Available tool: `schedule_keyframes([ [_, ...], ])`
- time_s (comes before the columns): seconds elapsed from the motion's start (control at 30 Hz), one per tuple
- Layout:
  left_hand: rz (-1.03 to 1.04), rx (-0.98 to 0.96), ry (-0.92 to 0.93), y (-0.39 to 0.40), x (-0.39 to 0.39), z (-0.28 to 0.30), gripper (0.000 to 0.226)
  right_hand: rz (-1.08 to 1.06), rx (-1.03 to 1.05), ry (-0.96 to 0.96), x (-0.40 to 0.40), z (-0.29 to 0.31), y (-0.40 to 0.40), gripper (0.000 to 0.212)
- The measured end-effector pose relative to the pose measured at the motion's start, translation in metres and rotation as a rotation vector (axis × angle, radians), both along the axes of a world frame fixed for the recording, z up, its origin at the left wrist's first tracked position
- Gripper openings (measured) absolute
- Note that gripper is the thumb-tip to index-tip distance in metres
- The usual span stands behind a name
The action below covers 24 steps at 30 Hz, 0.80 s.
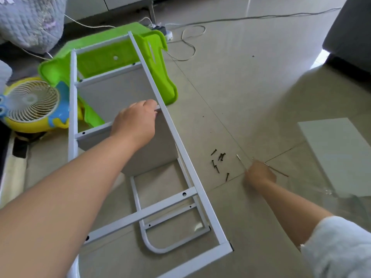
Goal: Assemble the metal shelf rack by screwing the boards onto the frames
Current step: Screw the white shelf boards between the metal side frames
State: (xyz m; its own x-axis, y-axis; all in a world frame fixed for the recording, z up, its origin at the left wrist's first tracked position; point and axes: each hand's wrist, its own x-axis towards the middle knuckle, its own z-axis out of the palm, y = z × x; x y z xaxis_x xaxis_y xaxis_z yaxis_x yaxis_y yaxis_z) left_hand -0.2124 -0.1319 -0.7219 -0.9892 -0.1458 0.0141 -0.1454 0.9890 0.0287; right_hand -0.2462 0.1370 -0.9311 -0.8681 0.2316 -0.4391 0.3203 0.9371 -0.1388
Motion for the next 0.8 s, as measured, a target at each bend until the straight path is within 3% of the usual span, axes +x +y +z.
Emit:
schedule_keyframes([
  [0.07, 0.005, 0.024, 0.006, -0.001, -0.001, 0.000, 0.028, 0.126, 0.114, 0.051, -0.001, -0.004, 0.001, 0.035],
  [0.13, 0.016, 0.046, 0.018, -0.001, -0.002, 0.000, 0.029, 0.407, 0.205, 0.114, -0.002, -0.006, 0.001, 0.032],
  [0.2, 0.013, 0.054, 0.032, -0.001, 0.000, -0.001, 0.030, 0.673, 0.185, 0.130, -0.002, -0.006, -0.004, 0.031],
  [0.3, 0.000, 0.049, 0.038, -0.001, 0.003, -0.002, 0.031, 0.885, 0.096, 0.101, -0.001, -0.009, -0.018, 0.034],
  [0.57, -0.023, 0.036, 0.028, -0.002, 0.002, -0.003, 0.031, 0.817, 0.096, -0.148, 0.003, -0.011, -0.029, 0.032],
  [0.7, -0.041, 0.057, 0.018, -0.003, 0.003, -0.003, 0.034, 0.778, 0.075, -0.152, 0.007, -0.005, -0.032, 0.032],
  [0.8, -0.070, 0.115, -0.002, -0.013, 0.008, -0.002, 0.048, 0.740, 0.028, -0.128, 0.006, 0.012, -0.042, 0.022],
])
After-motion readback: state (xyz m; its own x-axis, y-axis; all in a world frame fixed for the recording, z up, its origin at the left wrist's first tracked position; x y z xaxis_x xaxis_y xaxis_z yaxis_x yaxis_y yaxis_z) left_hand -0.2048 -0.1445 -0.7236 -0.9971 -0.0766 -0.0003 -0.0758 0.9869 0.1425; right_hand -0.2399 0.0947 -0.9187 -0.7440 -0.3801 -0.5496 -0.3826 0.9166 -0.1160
